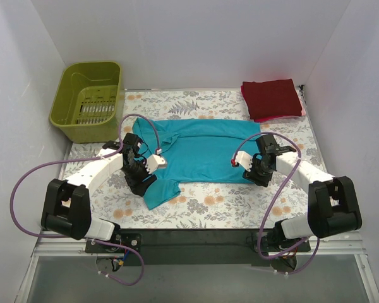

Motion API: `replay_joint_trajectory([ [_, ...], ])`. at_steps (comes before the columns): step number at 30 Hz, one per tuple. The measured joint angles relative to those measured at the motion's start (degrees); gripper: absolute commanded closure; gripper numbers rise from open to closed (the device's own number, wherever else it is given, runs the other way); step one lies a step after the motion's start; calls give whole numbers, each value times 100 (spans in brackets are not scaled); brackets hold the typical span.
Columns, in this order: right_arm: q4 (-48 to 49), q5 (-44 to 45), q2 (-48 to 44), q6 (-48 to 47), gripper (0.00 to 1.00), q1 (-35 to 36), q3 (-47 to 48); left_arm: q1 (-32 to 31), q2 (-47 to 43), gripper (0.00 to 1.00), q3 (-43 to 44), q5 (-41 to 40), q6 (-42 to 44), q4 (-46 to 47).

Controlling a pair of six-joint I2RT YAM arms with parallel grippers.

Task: Fold and stack the t-shirts
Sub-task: Fold the tshirt

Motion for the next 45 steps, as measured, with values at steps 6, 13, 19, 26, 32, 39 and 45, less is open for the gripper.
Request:
replay_joint_trajectory([
  [6, 131, 151, -96, -103, 50, 0, -116, -22, 26, 48, -35, -39, 39, 133],
  [13, 280, 286, 55, -125, 65, 0, -175, -208, 138, 46, -326, -164, -74, 551],
  [19, 391, 343, 131, -125, 83, 0, -186, -407, 155, 50, -772, -483, -190, 1025],
  [26, 444, 385, 164, -122, 97, 4, -186, -557, 48, 76, -925, -885, -232, 1366],
  [32, 474, 404, 177, -107, 99, 4, -184, -577, 44, 100, -940, -1117, -223, 1532],
  [39, 472, 404, 175, -101, 99, 4, -184, -577, 13, 95, -916, -1038, -247, 1379],
  [45, 463, 393, 164, -101, 99, 4, -181, -586, -44, 63, -647, -807, -326, 713],
])
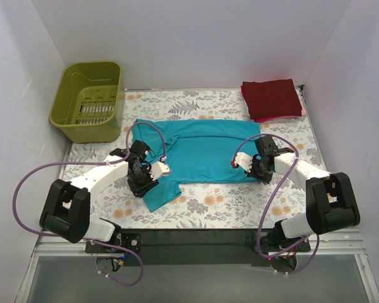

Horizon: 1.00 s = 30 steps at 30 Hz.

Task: Fold and stack the t-shirts
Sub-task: Fold the tshirt

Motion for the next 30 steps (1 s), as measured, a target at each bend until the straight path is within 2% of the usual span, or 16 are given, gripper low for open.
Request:
replay_joint_trajectory([
  [6, 0, -15, -2, 0, 99, 0, 0, -70, -83, 61, 339, 59, -107, -107],
  [17, -4, -44, -4, 4, 99, 0, 0, -297, 455, 57, 83, -2, -210, 413],
  [19, -13, -57, -11, 4, 99, 0, 0, -345, 393, 64, 4, -87, -216, 496],
  [20, -20, -61, -11, 4, 99, 0, 0, -378, 354, 71, -39, -149, -216, 553],
  [21, -26, -68, -13, 4, 99, 0, 0, -415, 317, 85, -81, -219, -214, 612],
  [23, -39, -76, -13, 4, 99, 0, 0, -452, 275, 97, -131, -337, -192, 695],
  [24, -44, -79, -13, 4, 99, 0, 0, -461, 269, 100, -133, -374, -175, 713],
  [30, -116, -87, -83, 2, 99, 0, -2, -503, 264, 100, -101, -313, -157, 448],
])
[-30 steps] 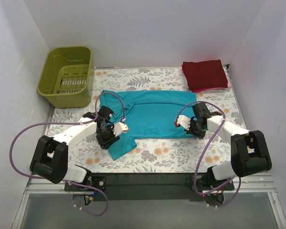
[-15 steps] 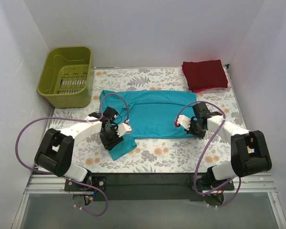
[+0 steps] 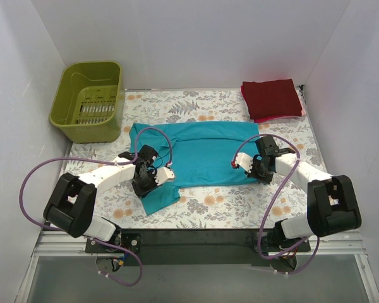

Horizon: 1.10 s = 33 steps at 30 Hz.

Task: Fold and stack the t-shirts
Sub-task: Fold the tshirt

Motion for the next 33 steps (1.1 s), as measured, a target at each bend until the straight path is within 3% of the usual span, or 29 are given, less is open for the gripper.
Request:
replay_joint_trajectory([
  [9, -313, -42, -566, -33, 99, 0, -37, -31, -199, 100, 94, 542, -149, -1102],
  [17, -704, -79, -946, -195, 99, -2, -33, -33, -564, 100, 809, 721, -164, -1858],
  [24, -1045, -212, -472, -317, 99, -101, 431, 149, -361, 100, 1408, 728, -22, -2107],
  [33, -1187, -387, 284, -560, 99, -435, 1368, 754, 691, 100, 2546, 732, 334, -2100],
])
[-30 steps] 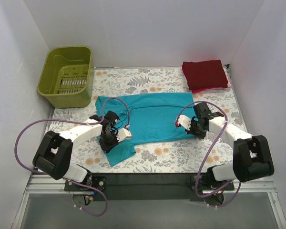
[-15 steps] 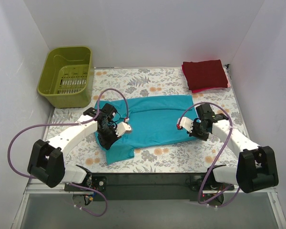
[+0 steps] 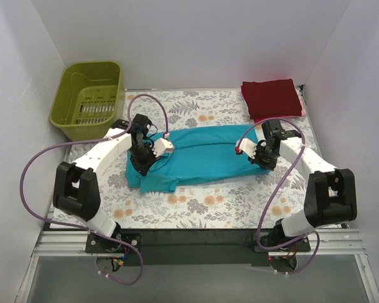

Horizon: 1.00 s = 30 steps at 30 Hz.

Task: Fold and stack the t-shirts
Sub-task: Fold the tshirt

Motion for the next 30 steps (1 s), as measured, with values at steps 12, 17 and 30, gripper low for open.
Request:
replay_joint_trajectory([
  [12, -107, -103, 1239, -94, 99, -72, 981, 468, 1272, 100, 997, 11, 380, 103],
  [17, -118, -118, 1569, -125, 99, -74, 1397, 555, 1539, 100, 1412, 13, 468, 87],
  [30, -164, -118, 1937, -188, 99, -149, 1832, 719, 2068, 100, 1993, 15, 638, 90],
])
